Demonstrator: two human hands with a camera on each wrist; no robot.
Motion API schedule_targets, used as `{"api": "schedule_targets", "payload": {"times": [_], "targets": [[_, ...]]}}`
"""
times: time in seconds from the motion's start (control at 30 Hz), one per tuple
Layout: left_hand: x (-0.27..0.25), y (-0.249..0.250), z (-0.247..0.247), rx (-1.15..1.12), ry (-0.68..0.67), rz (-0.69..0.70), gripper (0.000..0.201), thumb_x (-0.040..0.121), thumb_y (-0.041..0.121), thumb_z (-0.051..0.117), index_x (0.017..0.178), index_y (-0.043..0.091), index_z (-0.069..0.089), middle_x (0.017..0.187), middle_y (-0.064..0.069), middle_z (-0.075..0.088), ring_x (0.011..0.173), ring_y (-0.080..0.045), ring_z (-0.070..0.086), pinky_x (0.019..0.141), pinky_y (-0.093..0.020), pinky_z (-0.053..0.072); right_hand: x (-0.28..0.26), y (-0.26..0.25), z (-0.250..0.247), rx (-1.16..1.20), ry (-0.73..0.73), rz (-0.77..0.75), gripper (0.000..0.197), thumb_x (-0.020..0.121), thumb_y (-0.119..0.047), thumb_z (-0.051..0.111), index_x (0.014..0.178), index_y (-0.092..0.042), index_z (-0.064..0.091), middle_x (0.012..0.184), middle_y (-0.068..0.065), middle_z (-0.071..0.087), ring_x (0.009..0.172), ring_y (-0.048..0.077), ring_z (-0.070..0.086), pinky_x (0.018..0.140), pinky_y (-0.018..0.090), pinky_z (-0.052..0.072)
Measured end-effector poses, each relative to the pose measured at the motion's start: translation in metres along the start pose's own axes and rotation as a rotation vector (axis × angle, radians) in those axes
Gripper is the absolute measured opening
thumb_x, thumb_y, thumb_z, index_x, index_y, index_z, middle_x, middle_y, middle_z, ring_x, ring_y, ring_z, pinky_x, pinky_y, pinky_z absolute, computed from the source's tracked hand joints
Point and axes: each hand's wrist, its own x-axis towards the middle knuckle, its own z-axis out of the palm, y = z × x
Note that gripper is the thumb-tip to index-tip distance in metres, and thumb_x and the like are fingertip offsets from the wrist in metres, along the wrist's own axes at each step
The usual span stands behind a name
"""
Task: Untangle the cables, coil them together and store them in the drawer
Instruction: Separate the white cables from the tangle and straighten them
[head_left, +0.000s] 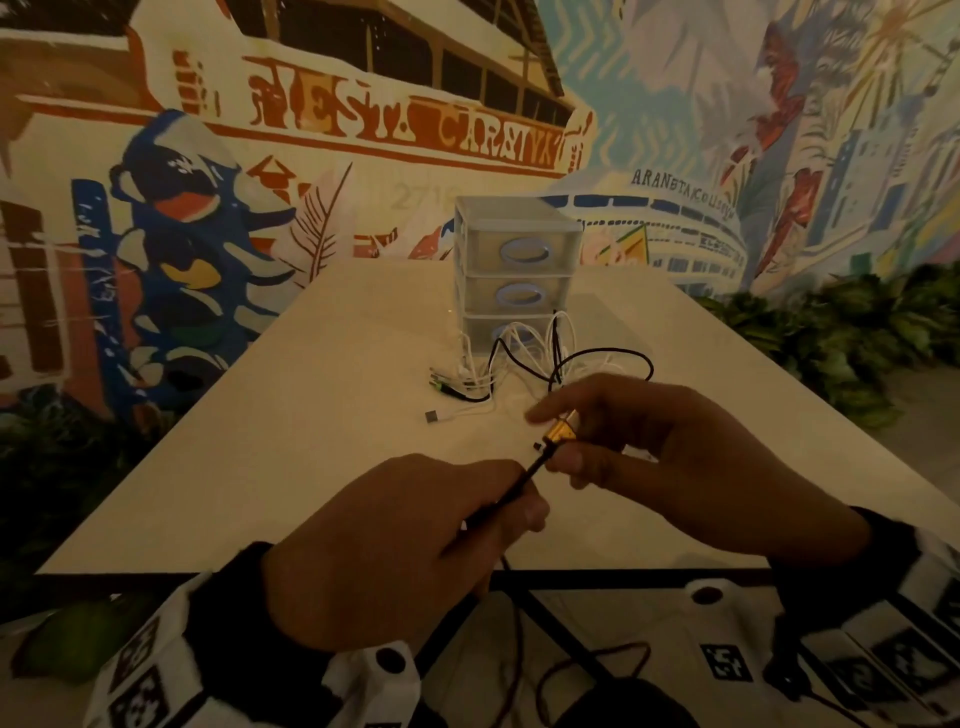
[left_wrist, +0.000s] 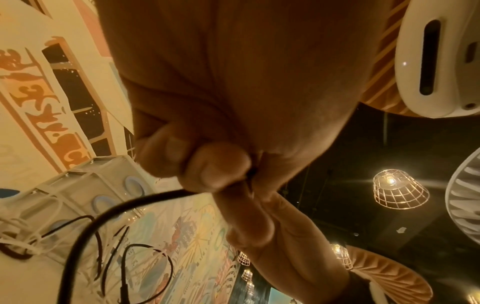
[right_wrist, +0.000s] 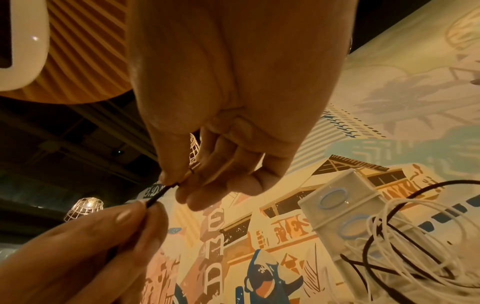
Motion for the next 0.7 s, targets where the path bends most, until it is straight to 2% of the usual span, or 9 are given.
{"api": "schedule_targets", "payload": {"times": [0.1,0.17,0.23,0.33,0.43,0.47,0.53,0.6,0.7], "targets": [[0.004,0.001,-0.001,-0.139,0.072,-0.001,0.024,0.103,0.043,0.03,0.112,0.042,0.052,0.069,0.008,0.067,0.053,-0.003,0.059,0.055,-0.011,0.043,0.005,0.002,0.0,0.024,0.006,0.031,0.045,0.088,-0.047,0.067,0.132,-0.043,0.057,0.105,-0.008,0.073,0.096,0.017,0.071,0.089,0.047,0.057],[0.009,0.003,-0.004,-0.238,0.126,0.008,0.021,0.104,0.036,0.032,0.117,0.039,0.047,0.069,0.003,0.067,0.045,-0.009,0.058,0.05,-0.015,0.045,0.008,0.004,0.008,-0.049,-0.127,0.075,0.046,0.091,-0.057,0.06,0.135,-0.044,0.053,0.117,-0.02,0.069,0.106,0.006,0.068,0.091,0.039,0.058],[0.013,0.004,-0.008,-0.335,0.173,0.008,0.018,0.105,0.029,0.033,0.116,0.035,0.046,0.068,-0.003,0.067,0.042,-0.017,0.059,0.048,-0.025,0.05,0.012,0.004,0.024,-0.104,-0.255,0.074,0.035,0.096,-0.053,0.056,0.128,-0.039,0.059,0.12,-0.022,0.065,0.111,0.001,0.064,0.09,0.033,0.057],[0.017,0.001,-0.013,-0.418,0.24,0.017,0.012,0.105,0.02,0.035,0.11,0.025,0.045,0.066,-0.012,0.06,0.044,-0.024,0.054,0.045,-0.031,0.047,0.013,0.008,0.045,-0.09,-0.314,0.044,0.023,0.104,-0.038,0.051,0.116,-0.027,0.067,0.115,-0.014,0.067,0.107,0.007,0.065,0.09,0.033,0.054],[0.02,-0.008,-0.021,-0.48,0.36,-0.022,0.009,0.105,0.022,0.036,0.1,0.016,0.04,0.062,-0.008,0.047,0.049,-0.028,0.039,0.043,-0.041,0.036,0.01,0.014,0.058,-0.004,-0.324,0.089,0.028,0.109,-0.031,0.043,0.1,-0.017,0.066,0.1,-0.008,0.072,0.089,0.003,0.064,0.086,0.02,0.049],[0.022,-0.013,-0.025,-0.498,0.412,-0.053,0.01,0.105,0.022,0.038,0.097,0.016,0.039,0.062,-0.005,0.043,0.05,-0.023,0.037,0.044,-0.039,0.034,0.008,0.016,0.061,0.02,-0.322,0.1,0.031,0.109,-0.031,0.041,0.096,-0.014,0.065,0.095,-0.007,0.073,0.084,0.002,0.063,0.083,0.016,0.045],[0.025,-0.024,-0.038,-0.543,0.514,-0.11,0.011,0.104,0.018,0.042,0.093,0.017,0.038,0.062,-0.003,0.038,0.051,-0.017,0.035,0.045,-0.029,0.033,0.001,0.021,0.064,0.053,-0.307,0.114,0.034,0.11,-0.031,0.04,0.094,-0.013,0.063,0.09,-0.006,0.072,0.083,0.003,0.062,0.083,0.017,0.044],[0.027,-0.032,-0.053,-0.548,0.61,-0.122,0.015,0.103,0.028,0.044,0.092,0.018,0.039,0.061,-0.005,0.037,0.05,-0.018,0.033,0.041,-0.025,0.032,-0.007,0.027,0.065,0.051,-0.307,0.133,0.034,0.109,-0.033,0.04,0.093,-0.016,0.064,0.088,-0.008,0.071,0.085,0.006,0.065,0.084,0.023,0.048],[0.028,-0.037,-0.071,-0.556,0.712,-0.135,0.028,0.102,0.044,0.039,0.082,0.025,0.043,0.056,0.004,0.04,0.046,-0.009,0.035,0.037,-0.02,0.03,-0.021,0.031,0.061,-0.088,-0.36,0.147,0.034,0.109,-0.035,0.042,0.09,-0.02,0.066,0.082,-0.019,0.064,0.084,0.001,0.062,0.079,0.013,0.043]]}}
